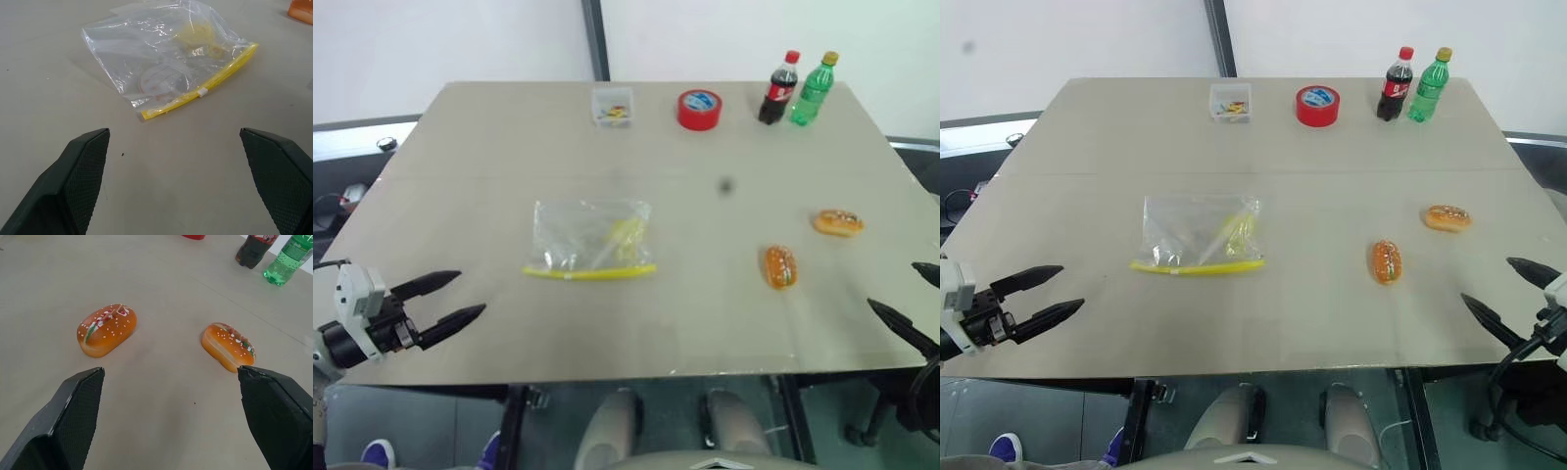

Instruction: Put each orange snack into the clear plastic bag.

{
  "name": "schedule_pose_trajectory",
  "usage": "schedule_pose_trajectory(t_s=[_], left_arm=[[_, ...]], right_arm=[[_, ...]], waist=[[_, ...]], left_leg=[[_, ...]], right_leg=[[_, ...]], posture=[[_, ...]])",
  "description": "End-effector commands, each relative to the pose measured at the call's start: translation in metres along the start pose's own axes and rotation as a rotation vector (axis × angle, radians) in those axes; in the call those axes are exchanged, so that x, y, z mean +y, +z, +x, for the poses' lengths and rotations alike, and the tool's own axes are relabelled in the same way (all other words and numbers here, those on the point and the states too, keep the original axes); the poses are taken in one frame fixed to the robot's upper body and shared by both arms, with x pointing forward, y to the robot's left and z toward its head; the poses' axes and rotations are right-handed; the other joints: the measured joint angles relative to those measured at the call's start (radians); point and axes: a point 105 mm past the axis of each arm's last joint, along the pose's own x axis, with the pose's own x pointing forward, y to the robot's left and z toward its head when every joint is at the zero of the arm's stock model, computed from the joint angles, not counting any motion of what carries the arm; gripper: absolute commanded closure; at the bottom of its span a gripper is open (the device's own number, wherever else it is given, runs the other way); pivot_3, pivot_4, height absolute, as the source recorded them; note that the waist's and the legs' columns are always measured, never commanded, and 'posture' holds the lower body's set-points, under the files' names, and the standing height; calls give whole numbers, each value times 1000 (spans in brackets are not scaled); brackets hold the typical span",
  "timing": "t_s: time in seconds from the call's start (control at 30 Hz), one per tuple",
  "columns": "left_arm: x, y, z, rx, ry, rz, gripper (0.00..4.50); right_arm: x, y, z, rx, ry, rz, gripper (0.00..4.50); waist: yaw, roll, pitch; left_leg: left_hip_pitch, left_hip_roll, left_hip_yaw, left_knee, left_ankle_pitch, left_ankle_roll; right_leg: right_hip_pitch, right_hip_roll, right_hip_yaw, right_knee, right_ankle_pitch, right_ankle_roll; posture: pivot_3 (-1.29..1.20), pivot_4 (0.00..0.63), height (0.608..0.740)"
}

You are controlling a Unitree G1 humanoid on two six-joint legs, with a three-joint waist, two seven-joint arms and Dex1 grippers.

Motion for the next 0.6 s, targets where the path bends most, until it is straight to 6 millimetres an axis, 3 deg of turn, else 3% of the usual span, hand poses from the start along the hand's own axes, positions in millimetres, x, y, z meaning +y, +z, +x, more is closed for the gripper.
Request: schedule_pose_trajectory(t_s=[0.03,0.37,0.47,0.53,0.6], left_arm=[[0,9,2,-17,-4,43,0],[-13,22,34,-67,-49,9,0],[-8,23,42,-66,3,-74,0],[-3,18,47,-2,60,-144,0],[5,9,50,128,98,-321,0]], right_arm=[[-4,8,-2,-18,-2,-52,53],[12,18,20,-46,40,-42,53],[19,23,26,-62,61,-52,53],[28,31,33,-86,95,-64,53],[43,44,44,-126,151,-90,53]], waist=[[0,0,0],[0,0,0],[0,1,0],[0,1,0],[-1,0,1]], left_leg=[[0,0,0,0,0,0],[-1,0,0,0,0,0],[-1,0,0,0,0,1],[-1,0,-1,0,0,1],[-1,0,-1,0,0,1]], right_leg=[[0,0,0,0,0,0],[0,0,0,-2,0,0],[0,0,0,-2,0,0],[0,0,-1,-2,1,2],[0,0,-1,-1,2,4]], posture=[[0,150,740],[0,150,740],[0,150,740],[0,150,740],[0,150,740]])
